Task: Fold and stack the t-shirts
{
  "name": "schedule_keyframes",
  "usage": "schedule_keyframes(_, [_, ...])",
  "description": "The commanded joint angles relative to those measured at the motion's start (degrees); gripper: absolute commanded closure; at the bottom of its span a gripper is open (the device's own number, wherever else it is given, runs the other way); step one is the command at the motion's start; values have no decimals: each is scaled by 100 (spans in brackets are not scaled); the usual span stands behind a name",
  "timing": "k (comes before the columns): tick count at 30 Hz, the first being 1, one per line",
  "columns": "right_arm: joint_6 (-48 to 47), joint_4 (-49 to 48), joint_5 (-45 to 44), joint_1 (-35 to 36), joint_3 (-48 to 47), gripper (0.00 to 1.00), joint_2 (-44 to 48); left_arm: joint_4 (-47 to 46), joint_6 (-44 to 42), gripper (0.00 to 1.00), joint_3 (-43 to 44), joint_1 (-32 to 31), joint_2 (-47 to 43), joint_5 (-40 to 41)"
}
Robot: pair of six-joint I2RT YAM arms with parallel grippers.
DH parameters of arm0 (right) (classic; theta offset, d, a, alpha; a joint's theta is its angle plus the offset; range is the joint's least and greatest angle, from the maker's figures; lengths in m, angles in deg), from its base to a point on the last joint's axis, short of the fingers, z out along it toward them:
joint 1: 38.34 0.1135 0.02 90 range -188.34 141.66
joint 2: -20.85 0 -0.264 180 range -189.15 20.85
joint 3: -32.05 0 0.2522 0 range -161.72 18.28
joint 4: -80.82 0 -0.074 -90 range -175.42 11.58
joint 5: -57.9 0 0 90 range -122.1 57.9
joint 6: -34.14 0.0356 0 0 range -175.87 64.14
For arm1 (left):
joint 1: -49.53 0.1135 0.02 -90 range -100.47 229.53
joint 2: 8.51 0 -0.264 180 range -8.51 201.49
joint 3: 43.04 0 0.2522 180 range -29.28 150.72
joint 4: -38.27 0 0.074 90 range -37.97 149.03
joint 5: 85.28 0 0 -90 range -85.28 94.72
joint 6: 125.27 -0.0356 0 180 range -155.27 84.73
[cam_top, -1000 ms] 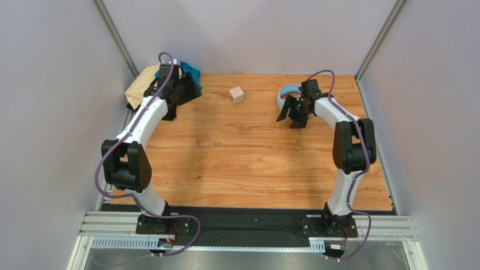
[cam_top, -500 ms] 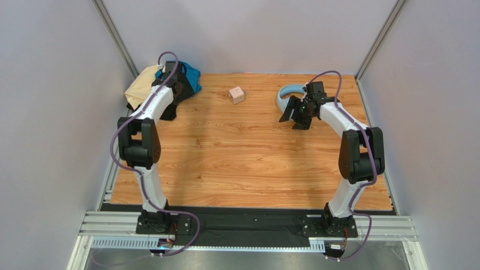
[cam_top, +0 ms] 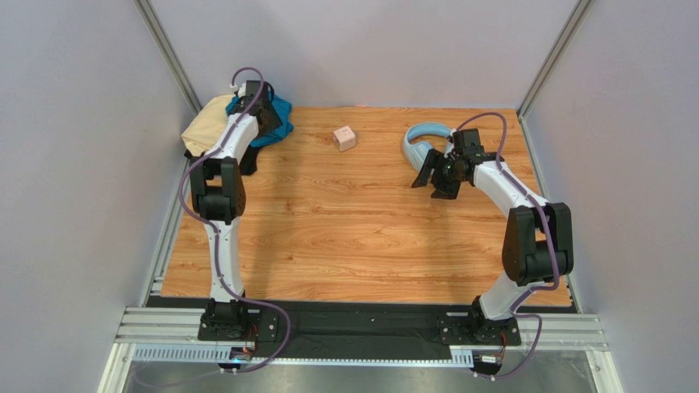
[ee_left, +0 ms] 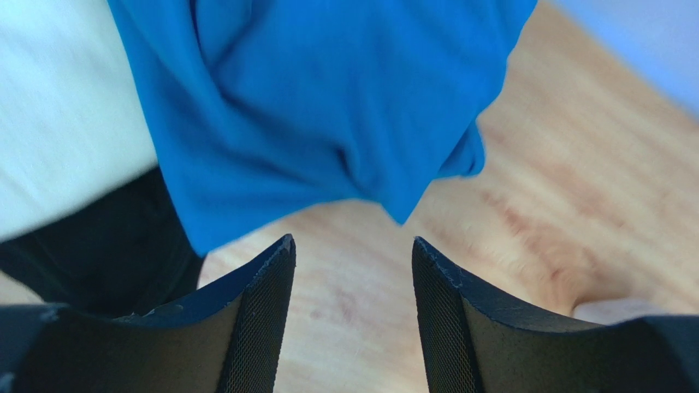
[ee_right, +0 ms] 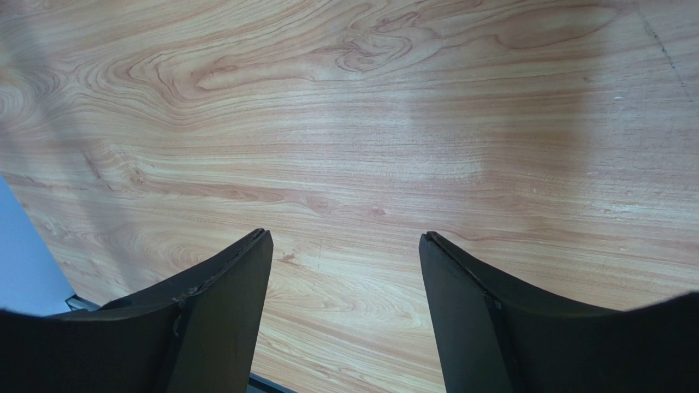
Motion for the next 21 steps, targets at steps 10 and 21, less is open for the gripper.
schedule_keyframes(10, [-176,278,-149,-509,-112,30,315,189,394,38,1681,80,1063,36])
schedule_keyframes(21, [-62,366,-141,-650,-217,31,105,462,754,38,1690,89,1353,-156])
